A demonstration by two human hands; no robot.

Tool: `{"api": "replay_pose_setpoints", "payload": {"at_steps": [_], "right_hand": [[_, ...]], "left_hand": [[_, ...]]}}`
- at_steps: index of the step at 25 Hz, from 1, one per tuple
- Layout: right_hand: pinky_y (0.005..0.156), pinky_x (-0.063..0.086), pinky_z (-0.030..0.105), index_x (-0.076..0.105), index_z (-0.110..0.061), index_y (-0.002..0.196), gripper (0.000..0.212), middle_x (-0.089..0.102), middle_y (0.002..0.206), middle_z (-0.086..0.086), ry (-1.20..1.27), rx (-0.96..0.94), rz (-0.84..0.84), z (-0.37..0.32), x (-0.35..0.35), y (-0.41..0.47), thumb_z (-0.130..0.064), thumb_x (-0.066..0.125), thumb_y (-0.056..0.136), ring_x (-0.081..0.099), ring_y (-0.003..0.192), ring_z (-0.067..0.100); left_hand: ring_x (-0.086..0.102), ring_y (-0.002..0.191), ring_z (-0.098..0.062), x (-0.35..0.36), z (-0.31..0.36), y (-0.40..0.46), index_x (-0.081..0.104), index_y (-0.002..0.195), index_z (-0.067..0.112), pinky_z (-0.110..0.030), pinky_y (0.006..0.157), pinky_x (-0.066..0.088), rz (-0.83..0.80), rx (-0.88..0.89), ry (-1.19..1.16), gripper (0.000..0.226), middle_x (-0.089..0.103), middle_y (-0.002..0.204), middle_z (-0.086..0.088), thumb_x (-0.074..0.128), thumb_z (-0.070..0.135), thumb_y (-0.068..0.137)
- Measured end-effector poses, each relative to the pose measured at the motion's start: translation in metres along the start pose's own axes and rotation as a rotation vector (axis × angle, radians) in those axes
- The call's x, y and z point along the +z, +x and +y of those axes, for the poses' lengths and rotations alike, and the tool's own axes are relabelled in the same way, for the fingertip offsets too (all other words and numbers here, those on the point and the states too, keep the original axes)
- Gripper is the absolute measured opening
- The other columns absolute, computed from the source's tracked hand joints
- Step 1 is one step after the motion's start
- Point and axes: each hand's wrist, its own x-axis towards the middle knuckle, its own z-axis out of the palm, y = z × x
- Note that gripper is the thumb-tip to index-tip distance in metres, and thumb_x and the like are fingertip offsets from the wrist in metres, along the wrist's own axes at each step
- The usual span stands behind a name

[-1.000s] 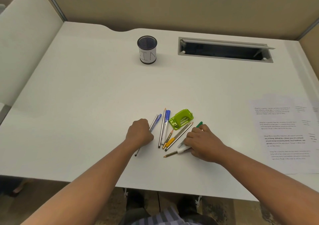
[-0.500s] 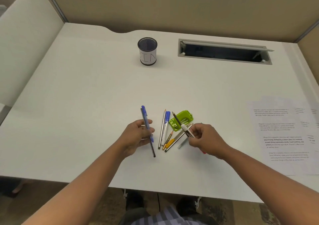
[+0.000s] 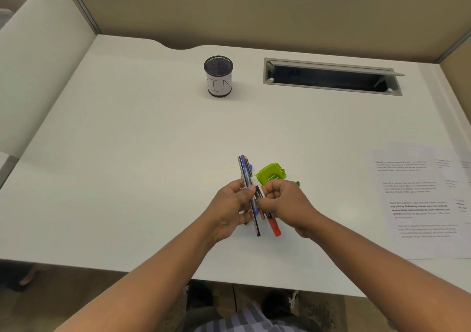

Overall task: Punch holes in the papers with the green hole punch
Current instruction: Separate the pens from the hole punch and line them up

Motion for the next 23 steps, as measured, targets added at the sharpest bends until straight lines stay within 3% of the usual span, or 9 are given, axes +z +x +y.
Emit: {"api": "replay_pose_setpoints", "payload": {"at_steps": [4, 8, 12, 14, 16, 19, 23], "right_hand": [[0.055, 0.056, 0.028, 0.067, -0.01, 0.094, 0.025, 0.073, 0.079, 0.017, 0.103, 0.05, 0.01, -0.006, 0.0, -0.001, -0.011, 0.086, 0.077, 0.069, 0.064, 0.02], [0.052, 0.054, 0.026, 0.063, -0.009, 0.097, 0.034, 0.071, 0.079, 0.021, 0.207, -0.001, 0.087, -0.011, 0.007, -0.004, -0.019, 0.088, 0.077, 0.068, 0.064, 0.02], [0.053, 0.057, 0.032, 0.067, -0.013, 0.094, 0.029, 0.062, 0.076, 0.006, 0.044, -0.105, 0.195, -0.013, 0.016, -0.006, -0.024, 0.087, 0.077, 0.061, 0.062, 0.015], [0.058, 0.061, 0.039, 0.069, -0.017, 0.094, 0.023, 0.067, 0.082, 0.006, 0.0, -0.127, 0.209, -0.015, 0.022, -0.007, -0.025, 0.085, 0.079, 0.066, 0.065, 0.021], [0.059, 0.06, 0.031, 0.072, -0.022, 0.093, 0.014, 0.074, 0.083, -0.001, -0.036, -0.178, 0.155, -0.015, 0.027, -0.011, -0.029, 0.08, 0.084, 0.072, 0.072, 0.018], [0.063, 0.061, 0.03, 0.075, -0.024, 0.088, 0.006, 0.075, 0.078, -0.008, -0.019, -0.24, 0.096, -0.012, 0.027, -0.015, -0.029, 0.072, 0.089, 0.073, 0.072, 0.012], [0.067, 0.061, 0.049, 0.069, -0.022, 0.076, 0.007, 0.07, 0.071, -0.001, -0.113, -0.069, 0.371, 0.014, 0.0, -0.005, -0.025, 0.067, 0.082, 0.07, 0.073, 0.026]], "left_hand": [[0.065, 0.087, -0.027, 0.003, -0.003, 0.001, 0.071, 0.114, 0.012, -0.059, 0.099, 0.05, 0.065, -0.039, -0.115, 0.018, 0.072, 0.101, -0.011, 0.06, 0.019, 0.101], [0.068, 0.091, -0.031, 0.001, -0.005, 0.001, 0.068, 0.116, 0.019, -0.068, 0.097, 0.049, 0.075, -0.009, -0.148, 0.02, 0.072, 0.098, -0.011, 0.052, 0.013, 0.104], [0.073, 0.086, -0.03, 0.003, -0.004, -0.004, 0.073, 0.116, 0.022, -0.052, 0.08, 0.06, -0.03, -0.024, -0.215, 0.028, 0.076, 0.108, -0.01, 0.054, 0.01, 0.098], [0.072, 0.087, -0.029, 0.002, -0.002, -0.005, 0.078, 0.11, 0.019, -0.051, 0.085, 0.054, -0.113, -0.096, -0.297, 0.033, 0.074, 0.117, -0.009, 0.049, 0.026, 0.096], [0.07, 0.092, -0.029, 0.001, -0.001, -0.005, 0.077, 0.113, 0.017, -0.047, 0.086, 0.051, -0.156, -0.134, -0.362, 0.043, 0.073, 0.119, -0.013, 0.046, 0.043, 0.098], [0.072, 0.087, -0.029, 0.0, -0.004, -0.004, 0.067, 0.123, 0.01, -0.045, 0.08, 0.058, -0.08, -0.114, -0.38, 0.044, 0.074, 0.105, -0.015, 0.063, 0.044, 0.095], [0.056, 0.057, -0.016, -0.012, -0.012, 0.001, 0.058, 0.103, 0.013, -0.035, 0.057, 0.056, 0.147, -0.085, -0.363, 0.016, 0.057, 0.07, -0.003, 0.068, 0.024, 0.096]]}}
